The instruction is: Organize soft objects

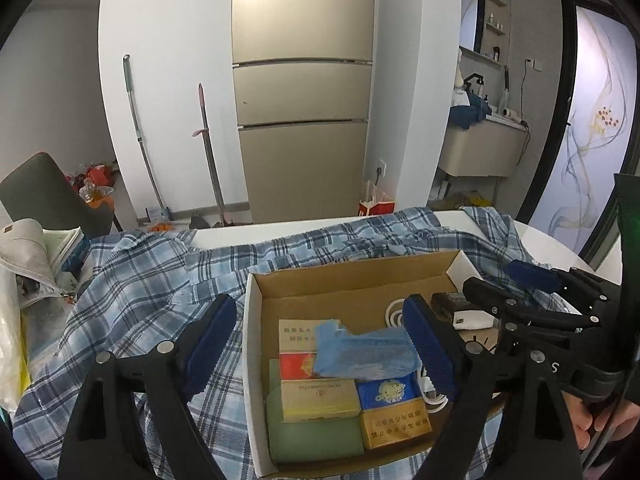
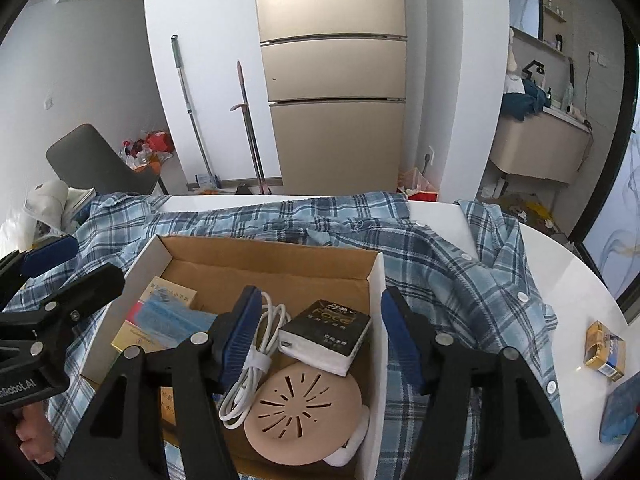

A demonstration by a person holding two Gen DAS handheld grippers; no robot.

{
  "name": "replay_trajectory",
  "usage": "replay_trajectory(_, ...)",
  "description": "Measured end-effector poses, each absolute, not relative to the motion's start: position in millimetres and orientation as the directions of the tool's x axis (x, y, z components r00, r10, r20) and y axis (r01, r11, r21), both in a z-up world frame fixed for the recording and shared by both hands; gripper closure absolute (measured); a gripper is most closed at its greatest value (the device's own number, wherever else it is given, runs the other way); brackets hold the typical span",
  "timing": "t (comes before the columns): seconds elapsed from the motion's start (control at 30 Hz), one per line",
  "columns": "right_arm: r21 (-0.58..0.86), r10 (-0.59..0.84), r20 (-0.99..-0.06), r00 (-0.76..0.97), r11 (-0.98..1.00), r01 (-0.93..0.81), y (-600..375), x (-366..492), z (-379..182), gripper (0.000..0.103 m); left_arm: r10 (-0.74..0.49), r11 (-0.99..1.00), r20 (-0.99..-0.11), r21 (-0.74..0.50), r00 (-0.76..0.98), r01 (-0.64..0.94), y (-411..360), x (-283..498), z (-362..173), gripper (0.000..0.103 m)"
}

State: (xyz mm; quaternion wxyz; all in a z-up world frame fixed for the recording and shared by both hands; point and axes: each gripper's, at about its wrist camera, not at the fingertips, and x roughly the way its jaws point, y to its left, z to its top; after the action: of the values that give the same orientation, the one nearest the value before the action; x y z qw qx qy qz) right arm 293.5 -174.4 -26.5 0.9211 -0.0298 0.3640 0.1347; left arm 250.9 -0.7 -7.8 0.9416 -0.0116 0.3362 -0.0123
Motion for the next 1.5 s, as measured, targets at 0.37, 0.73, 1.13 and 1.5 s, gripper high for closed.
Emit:
replay_trajectory(0.37, 0.055, 0.247, -0.563, 0.788, 0.963, -0.263, -184, 247, 29, 0.038, -0.030, 0.999, -0.467, -0.032, 0.884, 0.017, -2, 186, 56, 0.016)
replay_trajectory(0.73, 0.020, 0.257, -0.360, 0.897, 0.963, -0.267, -195, 159, 75, 0.012, 0.002, 0.999, -0.214, 0.045, 0.977, 0.008, -17, 85, 97, 0.015)
replay_trajectory(1.13, 0.011, 0.241, -0.174, 0.955, 0.970, -0.242, -211, 99, 68, 0.000, -0.010, 0.999, -0.140, 0.052, 0.990, 0.018, -27, 24, 77, 0.000)
replay_trajectory(1.5, 0.017, 0.250, -0.164, 0.954, 0.968, -0.251, -217, 82, 19, 0.000, -0.015, 0.998, -0.125, 0.050, 0.992, 0.021, -28, 8, 18, 0.000)
